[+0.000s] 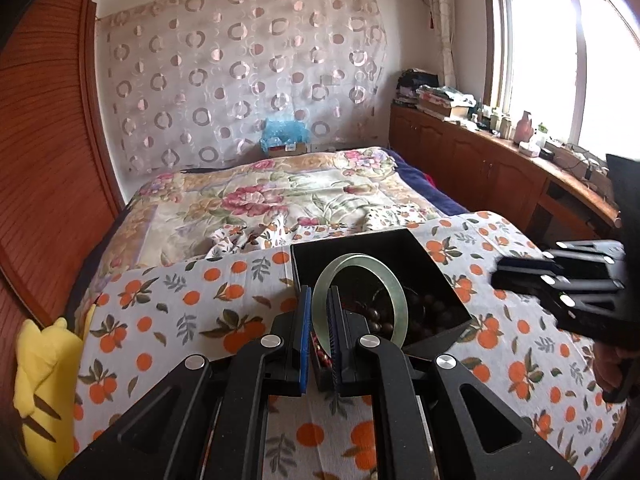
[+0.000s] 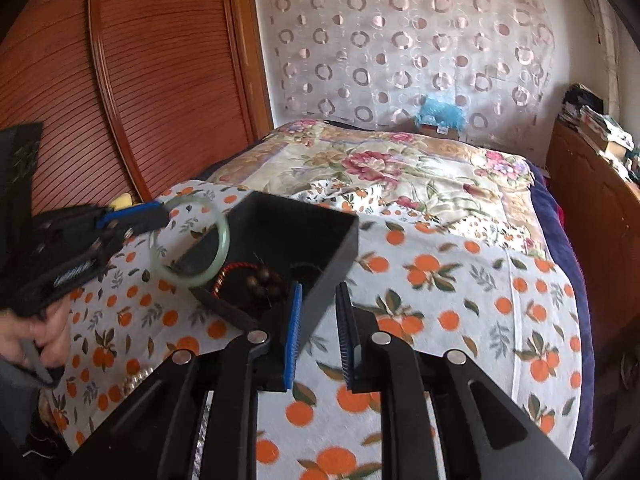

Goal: Organize jewelry
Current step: 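Lift both held pieces over the black box, lower them in and release, then withdraw the left tool and grasp the pearl necklace with it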

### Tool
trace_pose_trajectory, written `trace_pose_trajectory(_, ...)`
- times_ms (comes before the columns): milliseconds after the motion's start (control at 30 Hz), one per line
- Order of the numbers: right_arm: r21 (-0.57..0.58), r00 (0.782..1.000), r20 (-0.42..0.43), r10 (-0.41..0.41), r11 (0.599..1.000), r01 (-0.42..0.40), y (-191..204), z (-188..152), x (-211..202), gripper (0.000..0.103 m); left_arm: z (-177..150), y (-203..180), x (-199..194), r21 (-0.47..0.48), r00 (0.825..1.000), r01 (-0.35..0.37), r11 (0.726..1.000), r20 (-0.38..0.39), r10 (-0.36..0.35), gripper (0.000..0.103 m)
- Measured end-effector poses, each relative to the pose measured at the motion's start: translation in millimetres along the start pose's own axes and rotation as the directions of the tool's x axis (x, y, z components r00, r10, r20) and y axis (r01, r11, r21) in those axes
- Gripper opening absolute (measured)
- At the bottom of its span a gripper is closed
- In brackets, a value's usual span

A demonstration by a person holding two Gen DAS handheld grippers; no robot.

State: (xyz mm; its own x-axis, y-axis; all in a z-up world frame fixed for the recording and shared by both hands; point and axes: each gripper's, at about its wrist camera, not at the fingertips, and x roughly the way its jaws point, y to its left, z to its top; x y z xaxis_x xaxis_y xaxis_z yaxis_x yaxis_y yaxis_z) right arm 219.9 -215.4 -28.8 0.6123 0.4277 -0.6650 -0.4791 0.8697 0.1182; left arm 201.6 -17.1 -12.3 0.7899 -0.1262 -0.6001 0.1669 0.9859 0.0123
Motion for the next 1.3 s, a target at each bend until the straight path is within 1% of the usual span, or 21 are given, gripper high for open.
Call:
trace_pose_trajectory(333, 0.028, 1.0, 0.002, -0.005, 1.0, 0.005, -18, -27, -16, 0.019, 5, -9, 35, 0.023, 0.998, -0.022, 0.999, -0.055, 0.024, 0.007)
trace_pose_trajectory(600, 0.016, 1.0, 0.01, 0.001, 1.0, -0.001, -12, -37, -26, 0.019, 2, -15, 48, 0.027, 0.996, -0.027, 0.999, -0.087, 0.03, 0.008)
trace_pose_trajectory(767, 0.018, 1.0, 0.026, 0.008, 1.0, -0.008, -2, -47, -33, 0.019, -1, -14, 36, 0.024, 0.997, -0.012, 1.0, -0.075, 0.014, 0.008)
trace_pose_trajectory(900, 0.027, 0.999, 0.041, 0.025, 0.999, -0.026, 8, -58, -41, 0.019, -11, -16, 14, 0.029, 0.998, 0.018, 0.999, -0.056, -0.017, 0.011)
trace_pose_trajectory(967, 0.026, 0.999, 0.043, 0.025, 0.999, -0.026, 16, -66, -44, 0.019, -17, -17, 4, 0.038, 0.998, 0.028, 0.999, -0.049, -0.026, 0.021)
trace_pose_trajectory(1000, 0.026, 0.999, 0.043, 0.024, 0.999, -0.025, 19, -69, -45, 0.02, -22, -18, -5, 0.046, 0.999, 0.032, 0.998, -0.04, -0.03, 0.022)
trace_pose_trajectory(1067, 0.029, 0.998, 0.045, 0.031, 0.999, -0.033, 27, -78, -49, 0.023, -29, -20, -17, 0.054, 0.999, 0.04, 0.998, -0.031, -0.038, 0.024)
trace_pose_trajectory(1133, 0.034, 0.998, 0.044, 0.036, 0.999, -0.037, 33, -86, -53, 0.03, -35, -20, -27, 0.053, 0.998, 0.054, 0.997, -0.03, -0.053, 0.027)
trace_pose_trajectory(1167, 0.035, 0.998, 0.044, 0.036, 0.999, -0.038, 36, -89, -54, 0.031, -39, -19, -32, 0.05, 0.998, 0.061, 0.997, -0.028, -0.059, 0.03)
trace_pose_trajectory(1300, 0.033, 0.998, 0.04, 0.04, 0.999, -0.042, 47, -100, -60, 0.031, -53, -17, -49, 0.046, 0.997, 0.069, 0.997, -0.022, -0.068, 0.033)
